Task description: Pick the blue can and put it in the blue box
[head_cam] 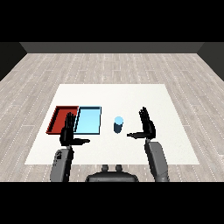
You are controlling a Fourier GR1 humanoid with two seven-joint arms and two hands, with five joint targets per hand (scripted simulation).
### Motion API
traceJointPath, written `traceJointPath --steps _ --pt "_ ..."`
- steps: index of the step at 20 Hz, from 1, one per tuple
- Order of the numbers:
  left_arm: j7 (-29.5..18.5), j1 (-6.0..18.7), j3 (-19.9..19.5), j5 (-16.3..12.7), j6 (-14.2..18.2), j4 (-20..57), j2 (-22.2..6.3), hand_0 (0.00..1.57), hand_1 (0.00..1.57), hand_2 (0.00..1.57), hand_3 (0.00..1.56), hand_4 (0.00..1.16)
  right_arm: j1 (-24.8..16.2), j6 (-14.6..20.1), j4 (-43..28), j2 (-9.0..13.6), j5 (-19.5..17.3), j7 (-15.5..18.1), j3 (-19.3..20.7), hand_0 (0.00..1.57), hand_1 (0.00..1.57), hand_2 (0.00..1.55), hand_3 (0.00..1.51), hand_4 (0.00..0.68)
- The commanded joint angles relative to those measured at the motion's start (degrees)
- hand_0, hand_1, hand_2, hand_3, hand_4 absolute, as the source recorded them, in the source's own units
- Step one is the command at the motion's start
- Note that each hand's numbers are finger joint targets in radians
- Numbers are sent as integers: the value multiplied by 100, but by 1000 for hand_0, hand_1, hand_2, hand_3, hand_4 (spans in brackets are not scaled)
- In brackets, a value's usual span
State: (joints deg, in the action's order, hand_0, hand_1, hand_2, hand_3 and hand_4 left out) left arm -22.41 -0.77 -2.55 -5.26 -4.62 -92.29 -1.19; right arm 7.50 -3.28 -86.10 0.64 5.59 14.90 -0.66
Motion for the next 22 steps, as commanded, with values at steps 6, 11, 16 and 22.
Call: traceJointPath --steps 6,11,16,22 --pt "-490 -317 375 -59 202 31 113 0 0 0 0 0 127 -98 304 -25 115 154 74 0 0 0 0 0" --pt "-413 22 57 -64 28 320 20 0 0 0 0 0 184 -208 774 121 229 244 232 0 0 0 0 0" --pt "-282 391 -87 -329 -153 637 -52 0 0 0 0 0 494 81 827 -59 394 -177 194 0 0 0 0 0" --pt "-339 396 -379 -472 -234 613 -361 0 0 0 0 0 737 108 1645 -61 531 150 10 0 0 0 0 0"
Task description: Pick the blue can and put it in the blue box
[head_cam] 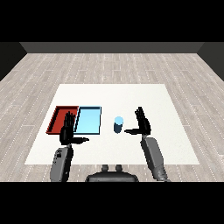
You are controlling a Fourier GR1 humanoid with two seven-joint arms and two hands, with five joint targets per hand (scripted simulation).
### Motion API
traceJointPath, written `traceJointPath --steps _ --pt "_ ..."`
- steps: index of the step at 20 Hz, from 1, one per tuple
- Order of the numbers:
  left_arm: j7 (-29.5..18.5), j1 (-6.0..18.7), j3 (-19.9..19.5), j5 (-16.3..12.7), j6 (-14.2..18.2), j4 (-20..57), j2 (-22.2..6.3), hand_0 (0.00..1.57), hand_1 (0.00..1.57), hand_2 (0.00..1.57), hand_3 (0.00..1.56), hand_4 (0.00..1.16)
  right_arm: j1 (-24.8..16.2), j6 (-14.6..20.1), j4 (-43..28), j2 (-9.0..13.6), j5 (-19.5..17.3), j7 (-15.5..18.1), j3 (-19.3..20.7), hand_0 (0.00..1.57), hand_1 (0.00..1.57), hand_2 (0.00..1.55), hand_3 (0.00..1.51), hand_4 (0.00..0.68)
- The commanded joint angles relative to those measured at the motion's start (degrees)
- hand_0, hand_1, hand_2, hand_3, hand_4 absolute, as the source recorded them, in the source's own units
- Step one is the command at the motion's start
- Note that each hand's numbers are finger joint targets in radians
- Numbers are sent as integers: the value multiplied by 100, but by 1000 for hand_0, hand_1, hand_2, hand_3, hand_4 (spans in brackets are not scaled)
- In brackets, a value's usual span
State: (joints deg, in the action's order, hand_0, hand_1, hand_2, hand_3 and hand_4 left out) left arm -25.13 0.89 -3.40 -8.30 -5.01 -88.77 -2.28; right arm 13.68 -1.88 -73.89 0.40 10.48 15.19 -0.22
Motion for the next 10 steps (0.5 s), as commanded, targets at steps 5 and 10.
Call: traceJointPath --steps 5,10 --pt "-301 -229 97 17 -30 29 134 0 0 0 0 0 30 479 441 -39 407 184 -555 0 0 0 0 0" --pt "-295 -246 171 4 -4 -21 213 0 0 0 0 0 649 428 1523 -39 400 504 -288 0 0 0 0 0"
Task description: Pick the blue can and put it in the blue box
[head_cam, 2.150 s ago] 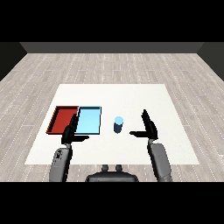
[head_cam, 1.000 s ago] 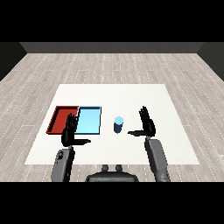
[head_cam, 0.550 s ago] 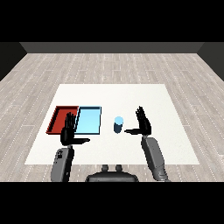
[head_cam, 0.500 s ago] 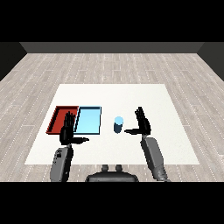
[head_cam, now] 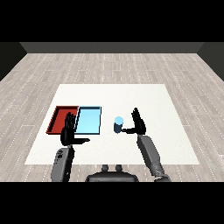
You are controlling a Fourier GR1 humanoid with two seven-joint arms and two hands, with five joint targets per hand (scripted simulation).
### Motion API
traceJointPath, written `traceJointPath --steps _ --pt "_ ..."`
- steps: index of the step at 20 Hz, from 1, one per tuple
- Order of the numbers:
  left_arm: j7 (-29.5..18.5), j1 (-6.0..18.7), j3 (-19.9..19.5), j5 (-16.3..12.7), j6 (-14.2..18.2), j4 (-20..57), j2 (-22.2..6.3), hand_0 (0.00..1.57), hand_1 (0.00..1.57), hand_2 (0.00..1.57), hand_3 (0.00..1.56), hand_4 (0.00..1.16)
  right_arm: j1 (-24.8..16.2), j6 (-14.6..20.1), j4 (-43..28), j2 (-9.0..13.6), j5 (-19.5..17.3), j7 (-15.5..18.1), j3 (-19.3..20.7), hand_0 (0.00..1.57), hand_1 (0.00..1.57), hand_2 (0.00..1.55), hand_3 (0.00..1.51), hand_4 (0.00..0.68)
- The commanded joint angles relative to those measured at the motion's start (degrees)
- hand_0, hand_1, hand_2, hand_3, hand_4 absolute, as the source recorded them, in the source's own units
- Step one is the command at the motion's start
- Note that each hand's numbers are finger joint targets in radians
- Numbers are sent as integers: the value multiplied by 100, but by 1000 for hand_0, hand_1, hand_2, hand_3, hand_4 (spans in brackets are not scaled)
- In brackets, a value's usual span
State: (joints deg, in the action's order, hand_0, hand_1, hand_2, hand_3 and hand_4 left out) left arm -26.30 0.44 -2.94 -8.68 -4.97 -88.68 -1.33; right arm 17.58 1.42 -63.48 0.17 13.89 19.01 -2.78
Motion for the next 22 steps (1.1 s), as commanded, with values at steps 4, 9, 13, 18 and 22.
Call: traceJointPath --steps 4,9,13,18,22 --pt "-67 178 -269 -190 -171 257 -206 0 0 0 0 0 60 -222 751 -17 65 486 -21 0 0 0 0 0" --pt "392 157 -87 -118 39 -200 -103 0 0 0 0 0 162 124 906 -17 438 598 -452 0 0 0 0 0" --pt "214 78 54 38 131 -210 -21 0 0 0 0 0 310 61 1122 -17 410 568 -469 0 0 0 0 0" --pt "-202 -41 -114 24 15 114 -83 0 0 0 0 0 508 382 1150 -17 743 615 -835 0 0 0 0 0" --pt "30 448 -141 -28 82 356 -70 0 0 0 0 0 1290 630 1994 -17 1251 839 -897 0 0 0 0 0"
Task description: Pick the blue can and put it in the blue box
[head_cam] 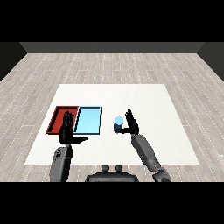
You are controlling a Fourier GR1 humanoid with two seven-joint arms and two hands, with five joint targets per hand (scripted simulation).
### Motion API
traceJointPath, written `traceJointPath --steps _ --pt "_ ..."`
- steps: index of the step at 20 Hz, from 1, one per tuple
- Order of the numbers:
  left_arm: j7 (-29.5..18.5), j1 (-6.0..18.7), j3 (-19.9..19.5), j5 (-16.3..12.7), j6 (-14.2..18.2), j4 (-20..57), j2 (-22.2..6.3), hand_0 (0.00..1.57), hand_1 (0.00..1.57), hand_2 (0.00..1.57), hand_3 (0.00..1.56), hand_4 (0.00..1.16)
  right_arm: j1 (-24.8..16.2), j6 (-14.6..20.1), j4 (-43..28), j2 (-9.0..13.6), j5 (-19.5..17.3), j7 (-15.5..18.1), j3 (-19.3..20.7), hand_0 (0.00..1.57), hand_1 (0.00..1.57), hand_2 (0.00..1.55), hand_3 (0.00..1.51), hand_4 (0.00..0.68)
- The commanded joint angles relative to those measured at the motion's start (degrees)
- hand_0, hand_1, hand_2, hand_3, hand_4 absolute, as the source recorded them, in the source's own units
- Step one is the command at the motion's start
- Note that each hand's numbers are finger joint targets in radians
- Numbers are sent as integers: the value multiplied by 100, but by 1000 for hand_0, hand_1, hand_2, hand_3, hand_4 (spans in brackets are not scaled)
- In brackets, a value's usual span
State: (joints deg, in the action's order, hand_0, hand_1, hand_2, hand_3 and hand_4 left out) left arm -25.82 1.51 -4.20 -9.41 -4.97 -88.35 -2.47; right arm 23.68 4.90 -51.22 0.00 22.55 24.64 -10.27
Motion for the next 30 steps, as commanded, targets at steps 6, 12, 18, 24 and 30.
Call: traceJointPath --steps 6,12,18,24,30 --pt "-299 -172 106 153 74 49 161 0 0 0 0 0 545 195 1037 0 522 640 -642 0 0 0 0 0" --pt "110 -339 116 195 221 -426 96 0 0 0 0 0 552 -107 1037 0 490 515 -404 0 0 0 0 0" --pt "258 -130 -51 -22 41 -391 -81 0 0 0 0 0 1051 -89 1809 0 825 876 -663 0 0 0 0 0" --pt "124 -70 8 85 160 -286 44 0 0 0 0 0 1276 269 1668 0 1582 747 -1286 0 0 0 0 0" --pt "-103 -539 24 35 -58 -421 18 0 0 0 0 0 1205 468 1942 0 1754 1001 -1588 0 0 0 0 0"
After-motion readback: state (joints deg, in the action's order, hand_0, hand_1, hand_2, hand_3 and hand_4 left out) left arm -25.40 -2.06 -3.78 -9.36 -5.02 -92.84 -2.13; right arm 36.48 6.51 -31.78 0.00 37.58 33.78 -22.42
